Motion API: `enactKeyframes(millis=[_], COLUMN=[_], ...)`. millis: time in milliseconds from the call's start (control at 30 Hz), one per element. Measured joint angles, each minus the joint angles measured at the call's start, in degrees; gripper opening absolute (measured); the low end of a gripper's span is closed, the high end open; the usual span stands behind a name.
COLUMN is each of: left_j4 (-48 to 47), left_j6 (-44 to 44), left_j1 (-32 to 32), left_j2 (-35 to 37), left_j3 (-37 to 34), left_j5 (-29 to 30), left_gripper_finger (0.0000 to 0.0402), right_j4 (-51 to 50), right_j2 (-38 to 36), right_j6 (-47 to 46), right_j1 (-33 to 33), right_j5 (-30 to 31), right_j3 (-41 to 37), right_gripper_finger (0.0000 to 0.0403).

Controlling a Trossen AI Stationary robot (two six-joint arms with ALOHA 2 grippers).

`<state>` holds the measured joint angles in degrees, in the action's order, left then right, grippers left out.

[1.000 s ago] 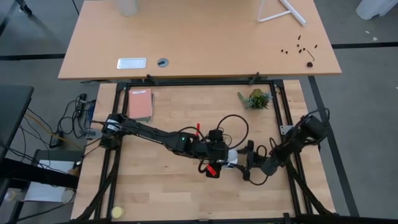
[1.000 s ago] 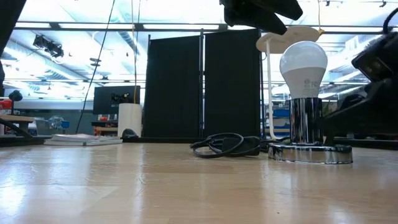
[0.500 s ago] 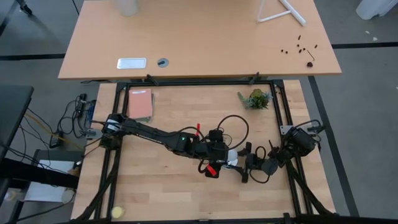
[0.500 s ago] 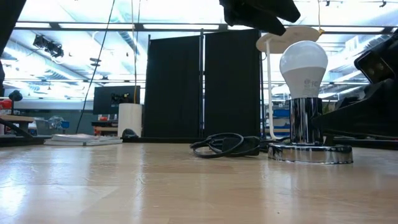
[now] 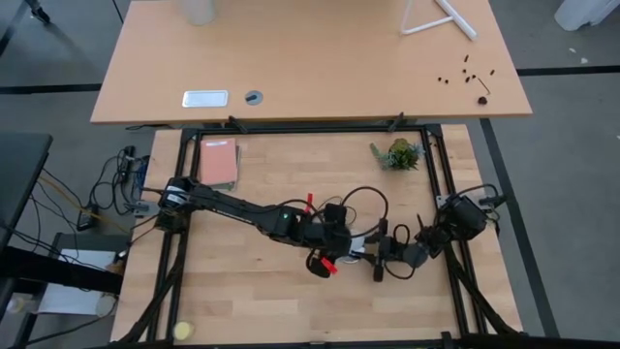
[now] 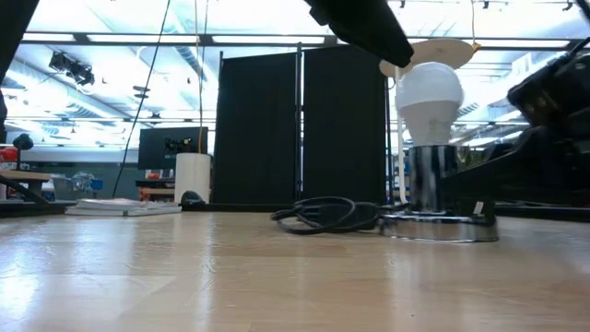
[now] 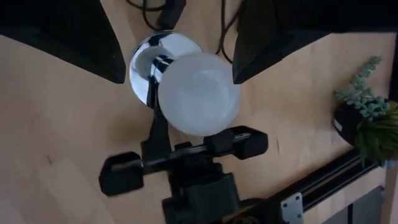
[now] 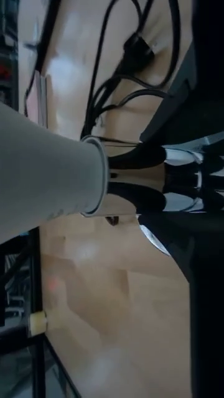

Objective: Screw lightbulb
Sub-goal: Remove the lightbulb from the lamp

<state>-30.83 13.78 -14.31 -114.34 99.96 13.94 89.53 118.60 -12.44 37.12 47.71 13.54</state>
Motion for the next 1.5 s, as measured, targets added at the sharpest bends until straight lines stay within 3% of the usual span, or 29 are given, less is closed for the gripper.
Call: enactKeyframes(millis=[233,433,800,933,1100,1500], left_j4=[-2.47,-5.88,-8.32,-11.36,-11.67,-11.89], left_j6=[2.83,0.54,-0.74,-0.46,-0.48,-0.96], left_j1=[0.02,-0.06,-0.07,-0.24,-0.35,-0.44], left_j2=[0.00,0.00,0.00,-0.04,0.00,-0.02], left_j3=[0.00,0.00,1.55,3.37,4.15,4.17], left_j5=[2.29,2.97,4.56,6.07,6.33,4.10], left_gripper_finger=[0.0300,0.0300,0.0300,0.0300,0.0300,0.0300], right_j4=[-1.07,-1.06,-1.04,-2.73,-3.33,-3.29], right_j2=[-0.04,-0.01,0.01,0.01,0.42,0.42], right_j6=[1.79,2.11,4.97,6.57,7.56,7.73], right_j1=[-5.56,-6.57,-8.80,-10.23,-11.18,-11.14], right_j5=[-9.20,-10.02,-10.02,-10.29,-12.90,-13.34], right_j3=[1.95,2.23,4.67,6.12,7.10,7.16], right_gripper_finger=[0.0163,0.0176,0.0296,0.0316,0.0301,0.0215])
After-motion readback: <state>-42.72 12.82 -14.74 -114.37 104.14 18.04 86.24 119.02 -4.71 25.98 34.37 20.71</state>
